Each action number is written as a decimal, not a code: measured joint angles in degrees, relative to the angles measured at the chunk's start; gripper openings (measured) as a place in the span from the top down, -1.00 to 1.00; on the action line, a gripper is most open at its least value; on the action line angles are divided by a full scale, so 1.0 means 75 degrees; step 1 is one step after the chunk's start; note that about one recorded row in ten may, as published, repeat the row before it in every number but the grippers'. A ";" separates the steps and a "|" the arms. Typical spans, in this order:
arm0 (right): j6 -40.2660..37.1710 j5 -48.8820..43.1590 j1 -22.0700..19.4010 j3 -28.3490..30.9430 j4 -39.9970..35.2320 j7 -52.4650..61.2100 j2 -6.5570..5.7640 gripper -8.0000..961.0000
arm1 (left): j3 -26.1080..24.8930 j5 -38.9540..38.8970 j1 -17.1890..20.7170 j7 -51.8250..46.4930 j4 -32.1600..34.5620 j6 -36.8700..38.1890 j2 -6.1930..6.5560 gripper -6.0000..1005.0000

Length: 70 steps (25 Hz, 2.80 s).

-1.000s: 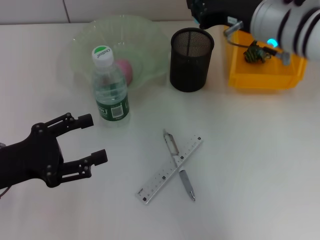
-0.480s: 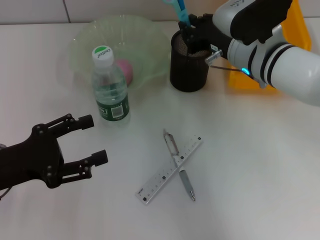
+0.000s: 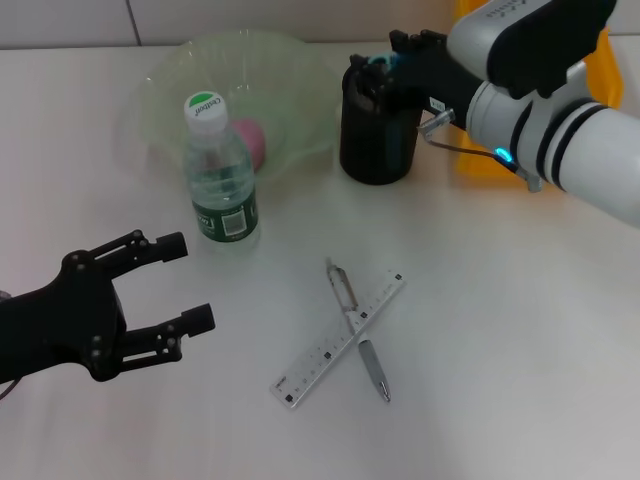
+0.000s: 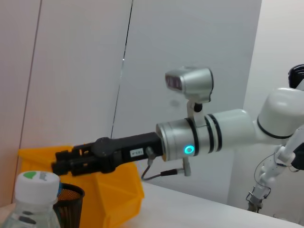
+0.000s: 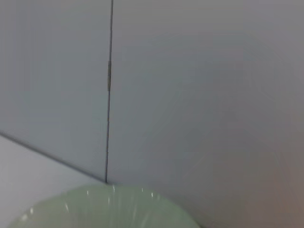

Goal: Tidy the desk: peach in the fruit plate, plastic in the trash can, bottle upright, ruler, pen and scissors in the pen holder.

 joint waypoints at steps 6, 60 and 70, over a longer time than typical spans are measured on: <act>-0.0633 0.0024 -0.1245 0.0062 -0.2068 0.0293 -0.0042 -0.01 | -0.0095 -0.0060 0.0040 0.0045 0.0017 0.0182 0.0005 -0.68; -1.2227 0.0455 -0.1929 1.0708 0.2977 -0.7235 -0.0403 -0.27 | 0.8874 0.5055 -0.2178 -1.1510 0.5822 -0.6300 -0.0198 -0.65; -1.2279 0.0418 -0.1923 1.0715 0.2983 -0.7312 -0.0390 -0.27 | 0.9005 0.4935 -0.2423 -1.1611 0.5225 -0.6656 -0.0199 -0.63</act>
